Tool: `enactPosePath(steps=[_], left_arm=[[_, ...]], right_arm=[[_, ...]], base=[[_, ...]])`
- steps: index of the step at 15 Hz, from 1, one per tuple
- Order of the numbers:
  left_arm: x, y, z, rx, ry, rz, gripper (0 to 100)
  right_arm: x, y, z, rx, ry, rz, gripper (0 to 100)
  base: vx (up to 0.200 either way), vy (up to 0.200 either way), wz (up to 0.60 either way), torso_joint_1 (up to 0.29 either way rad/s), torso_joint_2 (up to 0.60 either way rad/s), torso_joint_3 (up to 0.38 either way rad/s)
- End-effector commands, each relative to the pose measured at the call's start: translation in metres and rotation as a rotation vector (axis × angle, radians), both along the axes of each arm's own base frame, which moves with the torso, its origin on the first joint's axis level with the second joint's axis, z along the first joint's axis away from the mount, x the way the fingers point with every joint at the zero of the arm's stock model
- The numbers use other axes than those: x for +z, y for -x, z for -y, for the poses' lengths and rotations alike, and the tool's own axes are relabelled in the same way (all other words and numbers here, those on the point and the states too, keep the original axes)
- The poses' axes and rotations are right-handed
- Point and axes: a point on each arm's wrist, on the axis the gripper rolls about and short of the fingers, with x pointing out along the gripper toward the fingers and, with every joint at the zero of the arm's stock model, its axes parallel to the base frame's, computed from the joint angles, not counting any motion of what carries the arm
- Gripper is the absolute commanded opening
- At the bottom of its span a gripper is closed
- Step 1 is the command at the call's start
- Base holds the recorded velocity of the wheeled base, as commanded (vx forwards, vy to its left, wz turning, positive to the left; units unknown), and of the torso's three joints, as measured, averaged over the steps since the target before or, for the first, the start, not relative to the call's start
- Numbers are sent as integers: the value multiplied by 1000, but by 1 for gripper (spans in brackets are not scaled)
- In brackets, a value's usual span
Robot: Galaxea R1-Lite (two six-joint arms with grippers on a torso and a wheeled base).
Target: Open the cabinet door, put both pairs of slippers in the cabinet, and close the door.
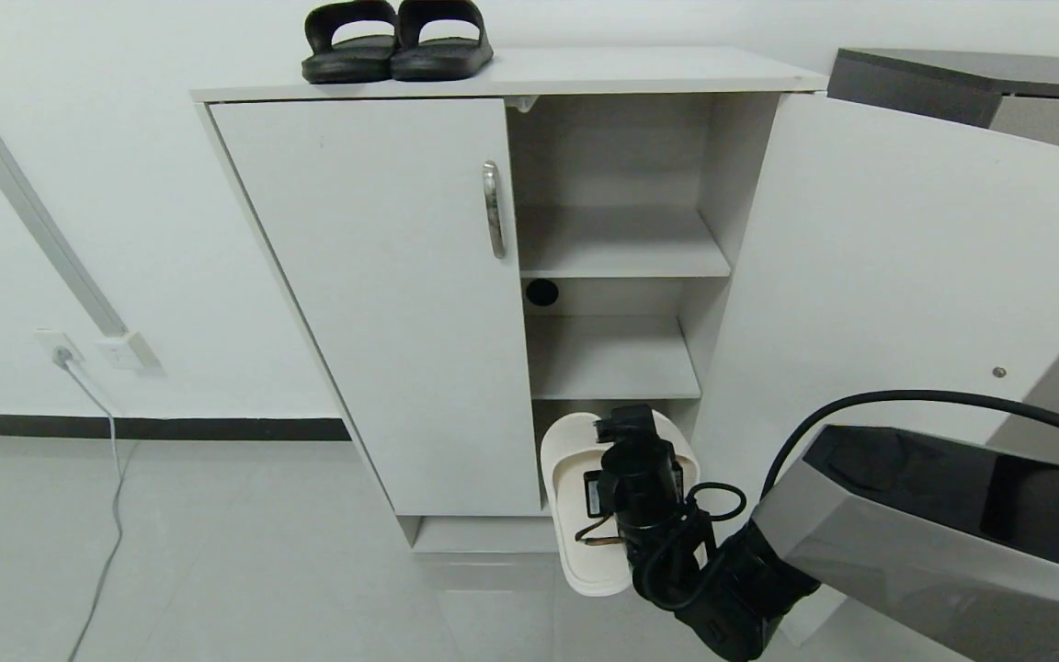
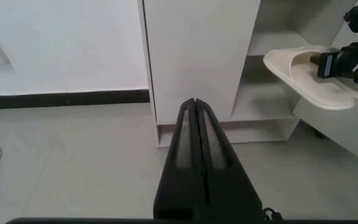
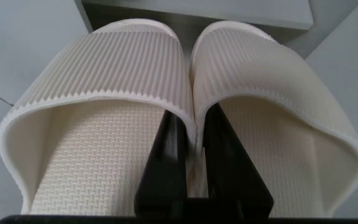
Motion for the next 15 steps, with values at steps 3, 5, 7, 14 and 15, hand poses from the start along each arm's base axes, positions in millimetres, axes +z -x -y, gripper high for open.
enactPosePath(steps=[3,5,7,14,15], left_arm=[[0,0,0,1,2,-1,0],[0,0,0,1,2,-1,0],[0,0,0,1,0,-3,0],[0,0,0,1,0,-1,0],[0,0,0,1,0,-3,0]], right_arm=[[-21,-5,-5,-8,3,21,0],[-22,-11,-3,-11,5,70,0],[-24,-15,0,-20,17,96,0],[-21,-24,5,-62,11,119,0],[-19,-25,6,-64,9,121,0]], base=[[0,0,0,2,2,-41],[0,0,0,0,0,0],[0,0,0,0,0,0],[0,0,0,0,0,0],[0,0,0,0,0,0]])
